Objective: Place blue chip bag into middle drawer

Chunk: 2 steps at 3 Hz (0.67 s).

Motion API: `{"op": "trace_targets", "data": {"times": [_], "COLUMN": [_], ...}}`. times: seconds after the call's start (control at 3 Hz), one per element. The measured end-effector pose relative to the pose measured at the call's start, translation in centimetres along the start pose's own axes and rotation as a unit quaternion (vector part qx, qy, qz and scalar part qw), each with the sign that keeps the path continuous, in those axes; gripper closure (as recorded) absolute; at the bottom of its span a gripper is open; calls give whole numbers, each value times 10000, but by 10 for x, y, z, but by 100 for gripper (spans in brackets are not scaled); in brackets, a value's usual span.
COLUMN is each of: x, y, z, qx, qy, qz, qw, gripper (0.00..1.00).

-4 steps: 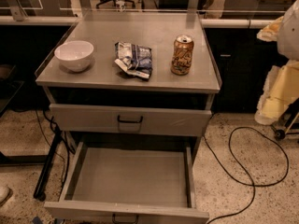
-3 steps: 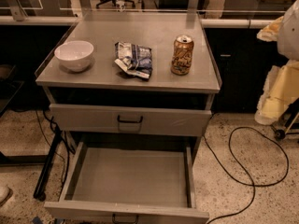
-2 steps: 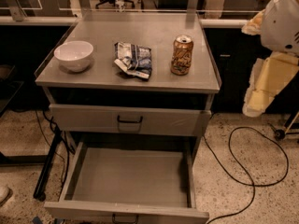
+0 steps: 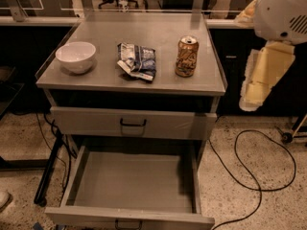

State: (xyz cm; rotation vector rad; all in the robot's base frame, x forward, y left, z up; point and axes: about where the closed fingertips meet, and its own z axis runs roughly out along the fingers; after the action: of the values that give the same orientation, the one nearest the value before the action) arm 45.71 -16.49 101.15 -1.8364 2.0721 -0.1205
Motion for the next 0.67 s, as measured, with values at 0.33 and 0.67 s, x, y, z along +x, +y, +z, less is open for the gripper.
{"op": "trace_targets", "data": {"times": [0.33,0.67], "x": [-6,-48], "y": [-3,-56], "z": [15,48], "qx": [-20,-76], "qy": [54,3], "qz": [280,311], "qw": [9996,9995], "gripper": [0,0]}}
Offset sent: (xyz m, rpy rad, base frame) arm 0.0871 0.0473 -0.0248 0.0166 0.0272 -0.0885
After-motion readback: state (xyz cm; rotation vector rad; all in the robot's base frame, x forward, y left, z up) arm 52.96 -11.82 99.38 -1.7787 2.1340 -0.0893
